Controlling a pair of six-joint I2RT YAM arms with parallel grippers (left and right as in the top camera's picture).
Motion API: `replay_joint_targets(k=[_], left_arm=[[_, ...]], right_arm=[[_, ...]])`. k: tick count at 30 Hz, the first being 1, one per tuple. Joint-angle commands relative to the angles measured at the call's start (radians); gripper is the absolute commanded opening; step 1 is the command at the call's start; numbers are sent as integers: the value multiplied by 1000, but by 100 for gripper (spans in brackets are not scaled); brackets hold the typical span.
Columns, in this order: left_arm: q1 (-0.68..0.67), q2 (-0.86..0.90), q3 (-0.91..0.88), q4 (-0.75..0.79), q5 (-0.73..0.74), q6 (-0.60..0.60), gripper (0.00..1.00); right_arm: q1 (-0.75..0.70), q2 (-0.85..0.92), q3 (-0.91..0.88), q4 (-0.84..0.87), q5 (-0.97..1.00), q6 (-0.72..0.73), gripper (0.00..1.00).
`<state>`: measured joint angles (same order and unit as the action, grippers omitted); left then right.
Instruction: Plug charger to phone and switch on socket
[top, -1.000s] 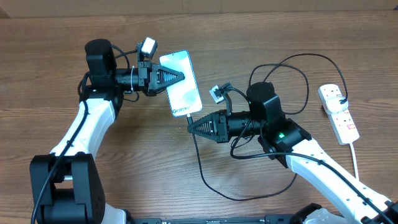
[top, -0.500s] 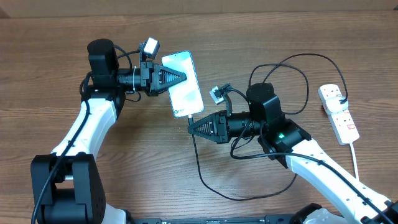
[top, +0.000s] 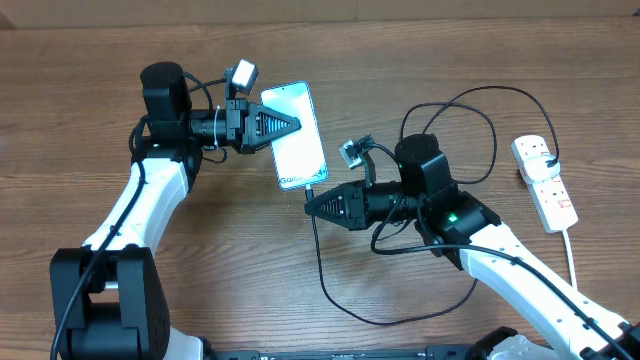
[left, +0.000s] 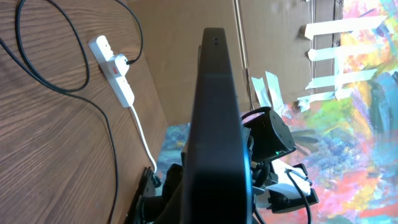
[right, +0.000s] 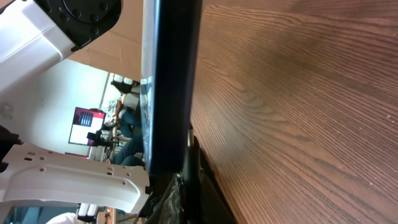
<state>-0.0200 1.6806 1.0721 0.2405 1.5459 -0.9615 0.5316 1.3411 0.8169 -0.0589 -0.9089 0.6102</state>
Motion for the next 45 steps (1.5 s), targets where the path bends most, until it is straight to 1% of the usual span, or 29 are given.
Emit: replay_joint_targets(k=[1, 5, 22, 29, 36, 45], left_arm=[[3, -3, 10, 8, 36, 47, 4], [3, -3, 10, 8, 36, 58, 4], [3, -3, 10, 7, 36, 64, 4], [9, -3, 10, 8, 36, 65, 4], [8, -3, 11, 8, 36, 68, 4], [8, -3, 10, 7, 36, 68, 4]], right_arm=[[1, -7, 5, 13, -16, -8, 4], [1, -7, 5, 13, -47, -9, 4], [1, -7, 5, 37, -47, -12, 4], [1, -7, 5, 2, -65, -12, 4], [1, -7, 5, 2, -73, -12, 4], [1, -7, 5, 32, -72, -11, 4]])
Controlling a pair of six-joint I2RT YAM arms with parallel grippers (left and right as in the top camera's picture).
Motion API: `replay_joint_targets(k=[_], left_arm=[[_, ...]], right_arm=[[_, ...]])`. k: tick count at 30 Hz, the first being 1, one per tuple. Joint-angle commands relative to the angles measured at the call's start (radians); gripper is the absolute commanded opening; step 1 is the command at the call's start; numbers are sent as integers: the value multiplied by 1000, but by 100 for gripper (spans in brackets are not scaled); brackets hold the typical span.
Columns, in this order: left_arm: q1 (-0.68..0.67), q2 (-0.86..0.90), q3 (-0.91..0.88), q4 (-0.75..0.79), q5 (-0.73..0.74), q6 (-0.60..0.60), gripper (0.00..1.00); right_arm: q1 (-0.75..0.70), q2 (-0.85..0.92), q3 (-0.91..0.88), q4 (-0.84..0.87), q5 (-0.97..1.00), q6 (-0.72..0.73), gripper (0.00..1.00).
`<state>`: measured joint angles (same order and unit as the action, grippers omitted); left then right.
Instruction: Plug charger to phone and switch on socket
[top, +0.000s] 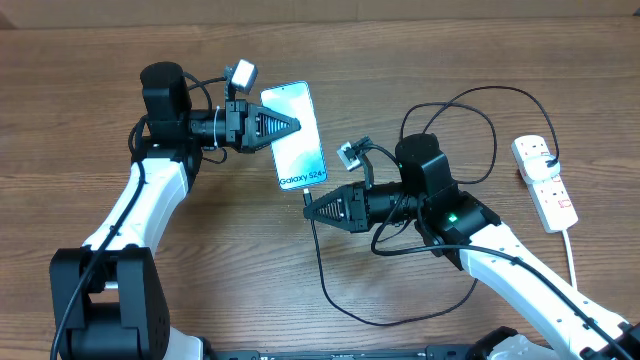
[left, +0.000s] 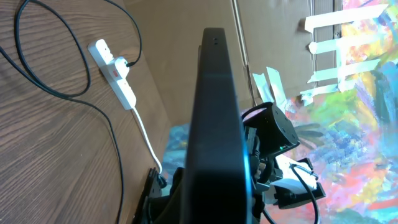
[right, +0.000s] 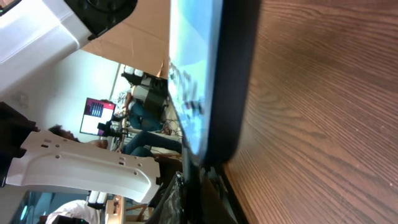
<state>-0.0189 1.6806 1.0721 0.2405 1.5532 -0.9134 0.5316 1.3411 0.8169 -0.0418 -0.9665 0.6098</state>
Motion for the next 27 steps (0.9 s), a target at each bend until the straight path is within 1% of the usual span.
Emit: replay_joint_targets(k=[1, 22, 27], left_arm=[[7, -3, 10, 7, 29, 20, 4], [5, -3, 10, 2, 29, 20, 4], [-7, -3, 10, 2, 29, 20, 4]], right_arm=[[1, -7, 5, 14, -15, -11, 4], [1, -7, 5, 16, 23, -11, 4], [1, -7, 5, 42, 23, -7, 4]])
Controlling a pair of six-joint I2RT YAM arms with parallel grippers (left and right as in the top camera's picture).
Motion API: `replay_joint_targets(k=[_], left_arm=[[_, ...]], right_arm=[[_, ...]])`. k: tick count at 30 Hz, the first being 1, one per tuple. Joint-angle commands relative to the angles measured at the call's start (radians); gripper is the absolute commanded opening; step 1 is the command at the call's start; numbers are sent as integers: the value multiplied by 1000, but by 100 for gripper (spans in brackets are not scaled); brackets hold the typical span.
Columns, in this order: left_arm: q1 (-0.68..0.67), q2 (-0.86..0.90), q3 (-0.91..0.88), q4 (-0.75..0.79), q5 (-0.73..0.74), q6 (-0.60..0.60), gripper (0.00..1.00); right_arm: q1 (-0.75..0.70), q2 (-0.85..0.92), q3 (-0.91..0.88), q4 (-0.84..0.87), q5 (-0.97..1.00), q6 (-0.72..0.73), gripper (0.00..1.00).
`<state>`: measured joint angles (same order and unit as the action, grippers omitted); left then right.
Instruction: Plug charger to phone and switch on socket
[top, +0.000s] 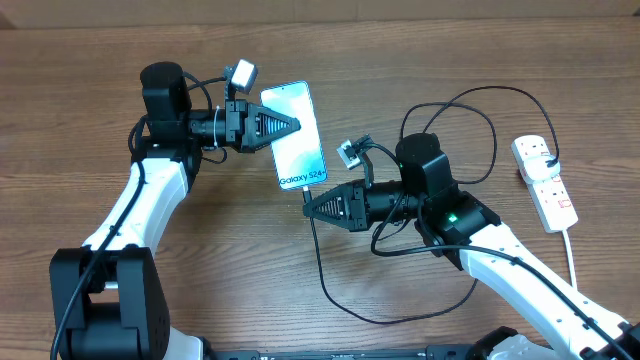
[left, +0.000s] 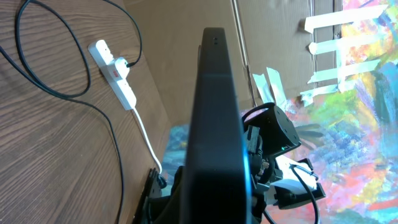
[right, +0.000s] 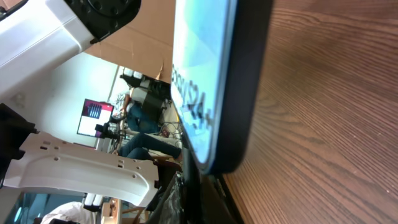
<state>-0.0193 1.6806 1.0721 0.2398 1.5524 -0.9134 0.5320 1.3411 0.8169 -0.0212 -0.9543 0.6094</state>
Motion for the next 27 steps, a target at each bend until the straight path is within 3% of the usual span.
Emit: replay_joint_targets(k=[1, 27], left_arm=[[-9, -3, 10, 3, 29, 20, 4], [-21, -3, 10, 3, 30, 27, 4]], right_arm=[[1, -7, 5, 25, 11, -7, 4], [-16, -5, 5, 8, 64, -8, 4]])
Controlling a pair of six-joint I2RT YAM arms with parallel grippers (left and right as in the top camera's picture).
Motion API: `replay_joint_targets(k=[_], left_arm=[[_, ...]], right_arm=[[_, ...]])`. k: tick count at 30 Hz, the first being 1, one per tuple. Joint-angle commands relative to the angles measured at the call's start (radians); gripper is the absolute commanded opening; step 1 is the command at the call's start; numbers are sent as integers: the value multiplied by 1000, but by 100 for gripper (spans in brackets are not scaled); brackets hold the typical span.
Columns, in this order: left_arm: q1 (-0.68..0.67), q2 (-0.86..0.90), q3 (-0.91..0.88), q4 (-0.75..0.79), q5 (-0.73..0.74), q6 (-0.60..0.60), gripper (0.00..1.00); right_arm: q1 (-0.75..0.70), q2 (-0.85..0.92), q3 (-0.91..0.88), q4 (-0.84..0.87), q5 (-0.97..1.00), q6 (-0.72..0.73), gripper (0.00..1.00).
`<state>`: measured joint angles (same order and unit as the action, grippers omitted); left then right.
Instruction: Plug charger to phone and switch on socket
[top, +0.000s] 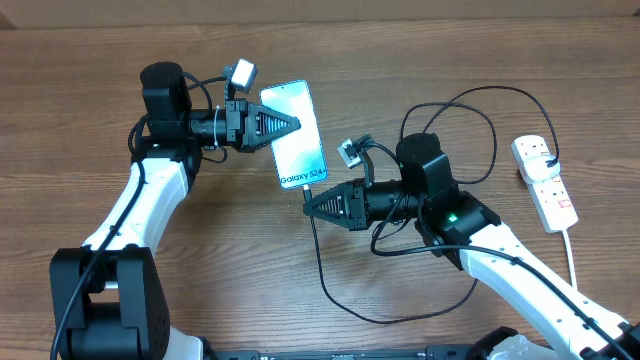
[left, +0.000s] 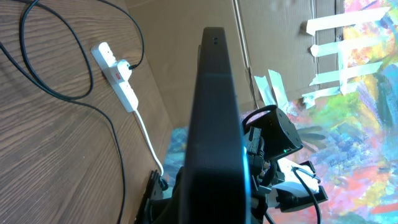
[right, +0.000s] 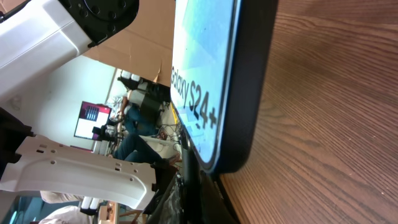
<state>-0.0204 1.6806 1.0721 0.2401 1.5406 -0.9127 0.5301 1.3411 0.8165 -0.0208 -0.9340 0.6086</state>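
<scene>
A phone with a lit screen reading "Galaxy S24" is held off the table, my left gripper shut on its left edge. It fills the left wrist view edge-on as a dark slab. My right gripper is shut on the charger plug, just below the phone's bottom end. Whether the plug is seated cannot be told. The black cable loops back to the white socket strip at the right edge.
More black cable coils on the wooden table between the right arm and the socket strip. The strip's white lead runs toward the front right. A cardboard wall stands behind the table.
Hardly anything has moved. In the right wrist view the phone's screen lettering sits slightly larger and closer; both grippers keep their holds.
At first the phone was held lower, its bottom end against the plug in my right gripper. By 1.8 s ago the phone sat slightly higher with its screen showing "Galaxy S24", the plug just beneath it. Both arms have stayed almost still since.
</scene>
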Motion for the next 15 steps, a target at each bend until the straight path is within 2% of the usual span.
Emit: replay_joint_targets(k=[1, 15], left_arm=[[-20, -3, 10, 3, 41, 27, 4], [-20, -3, 10, 3, 41, 27, 4]], right_arm=[[-14, -5, 5, 4, 43, -7, 4], [-15, -5, 5, 0, 43, -7, 4]])
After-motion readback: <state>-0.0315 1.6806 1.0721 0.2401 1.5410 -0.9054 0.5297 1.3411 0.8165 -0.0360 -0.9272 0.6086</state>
